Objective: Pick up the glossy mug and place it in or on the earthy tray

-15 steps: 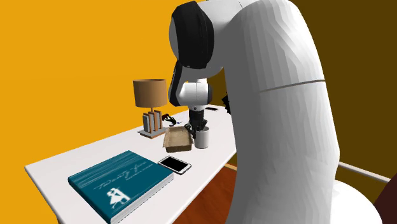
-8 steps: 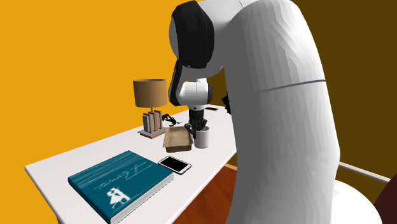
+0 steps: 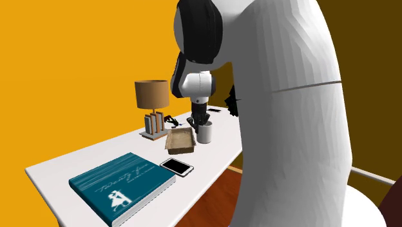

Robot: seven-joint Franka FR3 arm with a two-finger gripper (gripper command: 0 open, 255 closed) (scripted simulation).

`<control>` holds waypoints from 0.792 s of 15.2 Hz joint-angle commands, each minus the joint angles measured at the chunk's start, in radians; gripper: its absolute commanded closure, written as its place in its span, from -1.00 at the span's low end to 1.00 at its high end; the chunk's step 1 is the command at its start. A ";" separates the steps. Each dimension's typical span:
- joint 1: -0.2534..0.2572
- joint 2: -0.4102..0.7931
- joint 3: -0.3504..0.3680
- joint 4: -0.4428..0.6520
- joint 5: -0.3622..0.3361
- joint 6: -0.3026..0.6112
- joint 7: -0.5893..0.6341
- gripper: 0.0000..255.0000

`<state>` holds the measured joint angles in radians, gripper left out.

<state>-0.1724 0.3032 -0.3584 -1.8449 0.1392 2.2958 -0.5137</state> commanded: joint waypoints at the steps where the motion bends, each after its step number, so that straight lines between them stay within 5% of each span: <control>1: 0.003 -0.011 -0.002 0.015 -0.007 -0.025 0.006 1.00; 12: 0.008 -0.060 -0.012 0.101 -0.035 -0.157 0.024 1.00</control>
<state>-0.1640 0.2456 -0.3696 -1.7555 0.1059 2.1531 -0.4897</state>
